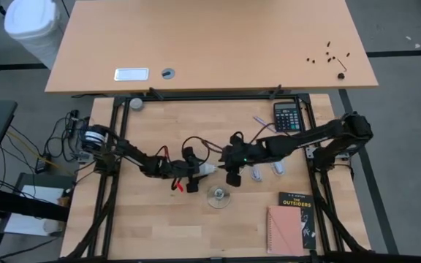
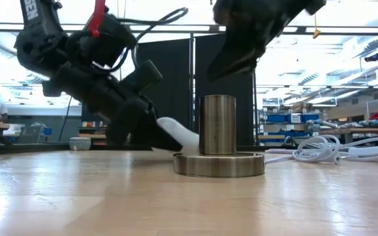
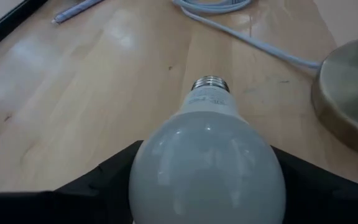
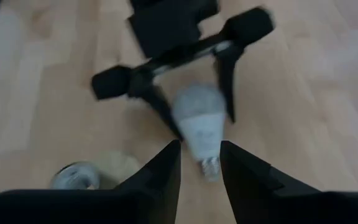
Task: Screw lightbulb
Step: Insert the light bulb into the lamp
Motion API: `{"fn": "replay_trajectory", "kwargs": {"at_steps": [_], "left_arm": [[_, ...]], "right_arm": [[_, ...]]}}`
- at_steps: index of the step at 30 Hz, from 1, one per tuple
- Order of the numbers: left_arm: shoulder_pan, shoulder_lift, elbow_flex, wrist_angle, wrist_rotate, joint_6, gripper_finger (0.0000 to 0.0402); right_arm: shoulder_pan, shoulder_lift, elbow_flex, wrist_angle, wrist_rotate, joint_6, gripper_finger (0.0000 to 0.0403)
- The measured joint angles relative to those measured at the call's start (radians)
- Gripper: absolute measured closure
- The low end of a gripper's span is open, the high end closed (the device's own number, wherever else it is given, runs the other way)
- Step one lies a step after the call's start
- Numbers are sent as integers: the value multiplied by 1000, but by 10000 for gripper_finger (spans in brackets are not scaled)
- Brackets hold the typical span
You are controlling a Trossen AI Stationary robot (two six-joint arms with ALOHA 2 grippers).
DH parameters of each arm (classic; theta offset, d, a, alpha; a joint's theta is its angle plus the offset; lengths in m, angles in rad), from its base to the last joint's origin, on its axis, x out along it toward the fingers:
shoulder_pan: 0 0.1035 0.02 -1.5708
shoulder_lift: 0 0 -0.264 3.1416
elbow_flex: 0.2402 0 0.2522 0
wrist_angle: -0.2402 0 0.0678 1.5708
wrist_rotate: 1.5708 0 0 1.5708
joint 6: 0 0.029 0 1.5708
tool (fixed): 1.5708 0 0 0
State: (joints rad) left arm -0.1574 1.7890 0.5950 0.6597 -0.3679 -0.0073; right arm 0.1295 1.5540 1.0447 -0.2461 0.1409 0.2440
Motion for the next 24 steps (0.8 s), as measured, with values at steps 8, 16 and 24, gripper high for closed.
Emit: {"fn": "replay_trajectory", "kwargs": {"at_steps": [8,16,24], "left_arm": [[0,-149,145,-423,62,-4,120],[-1,-169,322,-738,193,4,120],[-1,-170,500,-1028,206,34,121]], "right_arm": [[145,0,-6,-31,43,72,280],[266,-4,-80,-10,204,212,255],[307,-1,-226,233,211,321,183]]}}
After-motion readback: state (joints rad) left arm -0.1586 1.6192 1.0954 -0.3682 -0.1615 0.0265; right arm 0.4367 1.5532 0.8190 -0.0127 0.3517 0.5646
